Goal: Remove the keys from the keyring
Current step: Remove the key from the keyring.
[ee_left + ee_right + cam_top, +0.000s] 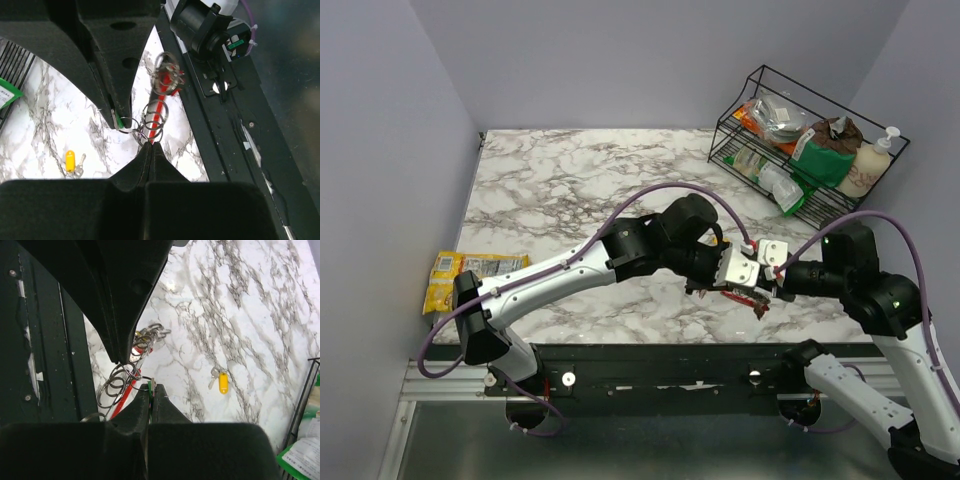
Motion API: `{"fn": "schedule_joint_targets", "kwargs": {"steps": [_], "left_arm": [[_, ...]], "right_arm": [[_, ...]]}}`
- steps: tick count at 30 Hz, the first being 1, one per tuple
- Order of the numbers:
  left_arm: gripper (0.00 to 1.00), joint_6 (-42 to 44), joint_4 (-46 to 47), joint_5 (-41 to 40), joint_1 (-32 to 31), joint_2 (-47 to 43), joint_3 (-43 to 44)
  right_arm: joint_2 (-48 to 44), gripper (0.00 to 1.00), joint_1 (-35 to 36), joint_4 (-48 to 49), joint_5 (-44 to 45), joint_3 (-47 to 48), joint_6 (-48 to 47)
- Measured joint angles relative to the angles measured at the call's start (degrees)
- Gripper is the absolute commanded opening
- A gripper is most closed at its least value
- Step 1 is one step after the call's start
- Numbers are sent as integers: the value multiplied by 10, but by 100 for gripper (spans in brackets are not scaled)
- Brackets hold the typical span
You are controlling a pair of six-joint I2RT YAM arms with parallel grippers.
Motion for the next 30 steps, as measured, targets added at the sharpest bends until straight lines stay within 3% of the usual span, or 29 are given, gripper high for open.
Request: {"fn": "schedule_joint_targets", "kwargs": {"steps": [7,16,20,30], "left_arm": [[0,5,14,44,9,16,6],[0,7,26,73,33,33,5],[0,-43,28,98,33,33,3],[0,-91,44,127,36,32,-4]], "right_arm": [[-22,1,11,12,49,-7,28],[-66,1,16,121,109,-84,96],[-75,1,21,174,151,-114,90],[-76,1,16,229,145,-132,100]]}}
